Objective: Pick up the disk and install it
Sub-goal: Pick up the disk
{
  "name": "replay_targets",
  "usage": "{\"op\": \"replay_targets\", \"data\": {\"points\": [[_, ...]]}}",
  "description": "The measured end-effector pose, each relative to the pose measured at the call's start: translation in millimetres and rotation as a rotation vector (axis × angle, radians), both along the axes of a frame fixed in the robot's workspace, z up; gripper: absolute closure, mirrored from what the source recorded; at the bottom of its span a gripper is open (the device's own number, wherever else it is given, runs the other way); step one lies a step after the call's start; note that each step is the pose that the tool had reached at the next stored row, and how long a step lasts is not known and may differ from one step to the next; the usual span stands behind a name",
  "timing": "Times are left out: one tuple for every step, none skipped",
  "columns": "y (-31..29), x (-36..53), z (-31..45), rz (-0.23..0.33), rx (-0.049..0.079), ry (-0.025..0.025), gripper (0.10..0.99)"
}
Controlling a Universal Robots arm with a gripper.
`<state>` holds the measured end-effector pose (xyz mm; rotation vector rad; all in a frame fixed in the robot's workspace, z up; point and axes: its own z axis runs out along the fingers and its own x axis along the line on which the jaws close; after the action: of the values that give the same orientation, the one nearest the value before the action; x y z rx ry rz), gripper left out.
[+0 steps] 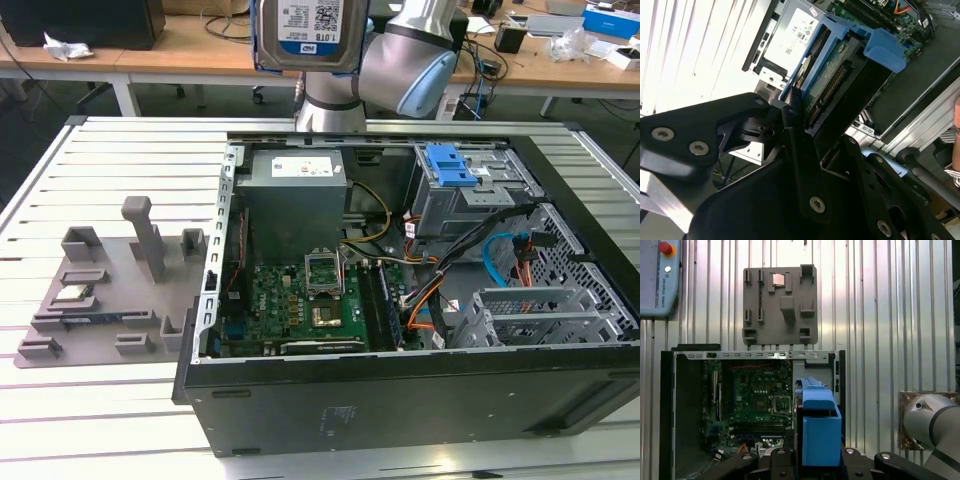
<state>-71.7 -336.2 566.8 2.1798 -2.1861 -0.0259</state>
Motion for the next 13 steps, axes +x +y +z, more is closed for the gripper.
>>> {"op": "replay_targets", "data": {"points": [[0.0, 1.0, -0.8, 0.000, 0.000, 0.0001, 0.725], [0.0, 3.7, -2.9, 0.000, 0.000, 0.0001, 0.725], [0.0, 5.9, -4.6, 0.000, 0.000, 0.0002, 0.725], [0.0, 8.1, -6.4, 0.000, 0.000, 0.0002, 0.725], [0.0, 9.4, -7.4, 0.000, 0.000, 0.0002, 0.725], [0.0, 10.8, -8.4, 0.000, 0.000, 0.0003, 0.725], [0.0, 12.1, -9.3, 0.000, -0.001, 0.0004, 0.725], [0.0, 14.5, -11.1, 0.000, -0.001, 0.0006, 0.725], [0.0, 16.2, -12.2, 0.000, -0.001, 0.0007, 0.725], [0.0, 18.0, -13.5, 0.000, -0.001, 0.0008, 0.725], [0.0, 20.1, -15.1, 0.000, -0.001, 0.0010, 0.725], [0.0, 21.6, -16.5, 0.000, -0.001, 0.0011, 0.725], [0.0, 23.3, -17.9, 0.000, -0.001, 0.0012, 0.725]]}}
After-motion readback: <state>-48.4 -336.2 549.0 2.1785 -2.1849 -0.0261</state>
